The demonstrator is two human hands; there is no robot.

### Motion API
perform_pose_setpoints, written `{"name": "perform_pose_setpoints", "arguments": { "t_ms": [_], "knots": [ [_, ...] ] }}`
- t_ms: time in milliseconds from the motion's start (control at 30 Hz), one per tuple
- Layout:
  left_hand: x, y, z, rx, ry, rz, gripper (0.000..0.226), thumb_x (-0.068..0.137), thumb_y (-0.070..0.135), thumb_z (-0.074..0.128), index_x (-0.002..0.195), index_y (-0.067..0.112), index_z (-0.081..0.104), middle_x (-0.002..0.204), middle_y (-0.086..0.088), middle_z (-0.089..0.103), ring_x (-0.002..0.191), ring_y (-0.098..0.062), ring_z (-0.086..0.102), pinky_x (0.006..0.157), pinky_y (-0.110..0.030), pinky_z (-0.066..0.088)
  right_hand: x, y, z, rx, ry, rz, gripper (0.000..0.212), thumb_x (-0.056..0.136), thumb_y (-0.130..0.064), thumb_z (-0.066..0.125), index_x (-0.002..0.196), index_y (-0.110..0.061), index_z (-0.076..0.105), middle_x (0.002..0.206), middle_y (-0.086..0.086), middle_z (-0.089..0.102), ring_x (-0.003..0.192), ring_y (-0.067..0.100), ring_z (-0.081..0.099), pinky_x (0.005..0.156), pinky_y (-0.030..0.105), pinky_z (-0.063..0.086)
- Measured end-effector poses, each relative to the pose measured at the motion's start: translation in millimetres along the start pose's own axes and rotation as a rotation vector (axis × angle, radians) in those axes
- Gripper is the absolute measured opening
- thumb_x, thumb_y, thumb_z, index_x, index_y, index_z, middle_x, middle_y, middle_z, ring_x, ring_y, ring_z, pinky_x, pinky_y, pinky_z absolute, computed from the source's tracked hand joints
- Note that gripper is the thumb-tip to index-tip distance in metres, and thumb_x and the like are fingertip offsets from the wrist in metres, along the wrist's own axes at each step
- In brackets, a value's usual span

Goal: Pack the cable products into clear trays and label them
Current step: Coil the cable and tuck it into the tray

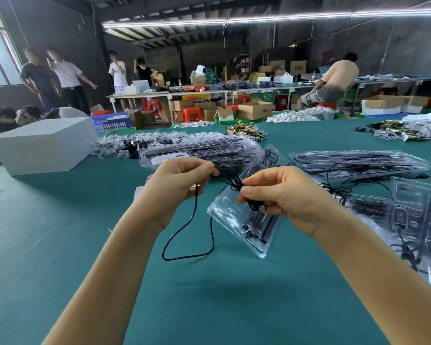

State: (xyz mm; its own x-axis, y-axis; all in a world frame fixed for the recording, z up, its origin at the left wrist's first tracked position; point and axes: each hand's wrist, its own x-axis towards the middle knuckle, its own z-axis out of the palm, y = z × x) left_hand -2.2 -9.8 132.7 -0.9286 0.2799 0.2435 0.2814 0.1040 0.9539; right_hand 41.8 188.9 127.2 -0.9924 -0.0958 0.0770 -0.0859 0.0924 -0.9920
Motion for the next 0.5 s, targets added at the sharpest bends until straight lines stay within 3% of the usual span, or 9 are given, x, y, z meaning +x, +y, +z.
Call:
{"name": "perform_pose_setpoints", "arguments": {
  "t_ms": [100,200,333,500],
  "knots": [
    [-0.5,-0.9,20.0,-0.307,0.075,-0.087,0.017,0.086,0.021,0.066,0.074,0.013,0.075,0.067,0.000,0.062,0.059,-0.006,0.056,0.060,-0.021,0.052,0.6,-1.3,-1.8,0.268,-0.021,0.108,0.006,0.063,-0.006,0.074,0.067,-0.010,0.073,0.075,0.014,0.072,0.039,0.004,0.046,0.033,0.013,0.030],
    [-2.8,-2.0,33.4,-0.492,0.178,-0.118,0.009,0.084,0.018,0.069,0.081,0.010,0.066,0.066,-0.002,0.066,0.054,-0.006,0.058,0.053,-0.019,0.052,1.6,0.2,-0.5,0.405,-0.035,0.199,0.012,0.059,-0.006,0.073,0.070,-0.010,0.072,0.074,0.014,0.072,0.036,0.001,0.042,0.032,0.011,0.029],
    [-7.2,-4.2,44.5,-0.472,0.325,-0.083,0.011,0.087,0.016,0.068,0.079,0.009,0.066,0.066,-0.002,0.068,0.053,-0.006,0.057,0.052,-0.017,0.051,4.0,3.4,5.5,0.558,-0.036,0.288,0.016,0.061,-0.005,0.071,0.076,-0.009,0.070,0.075,0.012,0.071,0.035,0.001,0.036,0.031,0.010,0.028],
    [-11.9,-5.1,50.3,-0.333,0.352,-0.095,0.017,0.085,0.016,0.071,0.069,0.018,0.075,0.069,0.003,0.070,0.063,-0.008,0.063,0.057,-0.022,0.055,4.5,5.9,11.5,0.612,0.006,0.292,0.015,0.070,-0.001,0.067,0.084,-0.005,0.066,0.072,0.011,0.071,0.034,0.001,0.036,0.030,0.009,0.027]
  ]
}}
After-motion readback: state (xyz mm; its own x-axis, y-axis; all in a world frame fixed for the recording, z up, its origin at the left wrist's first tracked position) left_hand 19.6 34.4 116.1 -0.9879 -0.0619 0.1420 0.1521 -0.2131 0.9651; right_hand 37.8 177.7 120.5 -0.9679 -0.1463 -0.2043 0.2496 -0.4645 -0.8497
